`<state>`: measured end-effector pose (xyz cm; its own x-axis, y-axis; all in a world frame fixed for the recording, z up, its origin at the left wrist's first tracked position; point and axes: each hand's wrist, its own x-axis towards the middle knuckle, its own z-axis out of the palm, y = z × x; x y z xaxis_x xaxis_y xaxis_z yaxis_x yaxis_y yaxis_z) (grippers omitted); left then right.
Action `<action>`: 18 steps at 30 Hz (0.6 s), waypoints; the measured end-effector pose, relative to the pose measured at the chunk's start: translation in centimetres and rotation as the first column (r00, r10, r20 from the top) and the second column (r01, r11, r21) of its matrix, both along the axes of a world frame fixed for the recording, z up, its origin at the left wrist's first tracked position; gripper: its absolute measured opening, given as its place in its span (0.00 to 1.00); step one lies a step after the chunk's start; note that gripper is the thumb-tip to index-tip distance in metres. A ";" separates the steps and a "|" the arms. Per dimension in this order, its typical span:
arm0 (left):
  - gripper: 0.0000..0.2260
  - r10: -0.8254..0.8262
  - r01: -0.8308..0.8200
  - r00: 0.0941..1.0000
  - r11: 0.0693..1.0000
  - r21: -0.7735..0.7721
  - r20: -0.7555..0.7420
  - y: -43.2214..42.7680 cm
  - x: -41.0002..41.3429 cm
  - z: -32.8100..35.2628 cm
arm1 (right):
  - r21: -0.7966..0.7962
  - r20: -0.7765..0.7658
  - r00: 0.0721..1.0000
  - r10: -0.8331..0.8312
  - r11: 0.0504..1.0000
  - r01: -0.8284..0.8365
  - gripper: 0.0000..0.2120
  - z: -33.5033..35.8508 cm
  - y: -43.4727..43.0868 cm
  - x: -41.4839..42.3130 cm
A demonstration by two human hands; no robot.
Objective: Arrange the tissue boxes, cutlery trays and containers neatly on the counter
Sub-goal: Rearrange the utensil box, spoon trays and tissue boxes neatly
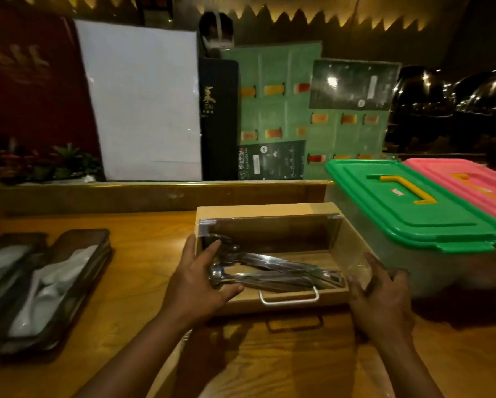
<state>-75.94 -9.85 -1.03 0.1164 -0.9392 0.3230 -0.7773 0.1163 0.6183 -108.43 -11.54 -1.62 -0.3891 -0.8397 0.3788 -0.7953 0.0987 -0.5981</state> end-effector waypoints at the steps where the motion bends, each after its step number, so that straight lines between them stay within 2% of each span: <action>1: 0.45 -0.028 0.028 1.000 1.000 0.006 -0.006 0.1 0.5 -0.1 | -0.038 0.033 0.999 0.026 0.999 -0.025 0.24 0.2 0.5 1.0; 4: 0.42 -0.107 0.110 0.992 0.993 0.045 -0.064 0.7 2.6 0.1 | -0.162 0.036 0.982 0.184 0.971 -0.176 0.19 0.8 1.9 4.9; 6: 0.39 -0.127 0.132 0.988 0.989 0.060 -0.087 1.4 4.4 0.5 | -0.180 -0.037 0.948 0.317 0.931 -0.319 0.16 1.3 2.8 8.0; 9: 0.34 -0.104 0.105 0.994 0.991 0.077 -0.016 2.8 8.4 0.7 | -0.164 -0.123 0.862 0.491 0.847 -0.506 0.13 2.3 4.4 13.7; 14: 0.29 -0.012 0.007 0.993 0.999 0.046 0.115 5.6 18.4 1.3 | -0.065 -0.107 0.695 0.711 0.692 -0.719 0.07 1.0 6.7 25.6; 16: 0.26 0.043 -0.048 0.993 0.998 0.044 0.111 6.6 22.7 1.6 | -0.018 -0.055 0.645 0.762 0.645 -0.764 0.11 -0.3 7.8 31.1; 18: 0.25 0.082 -0.087 0.992 0.995 0.042 0.098 7.4 26.5 1.5 | 0.099 0.009 0.592 0.806 0.588 -0.803 0.22 -1.3 9.0 36.7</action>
<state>-49.39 -2.47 0.50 0.1665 -0.9414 0.2933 -0.8392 0.0208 0.5434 -71.70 -2.51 -2.96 0.4719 -0.8326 0.2900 -0.5944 -0.5433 -0.5929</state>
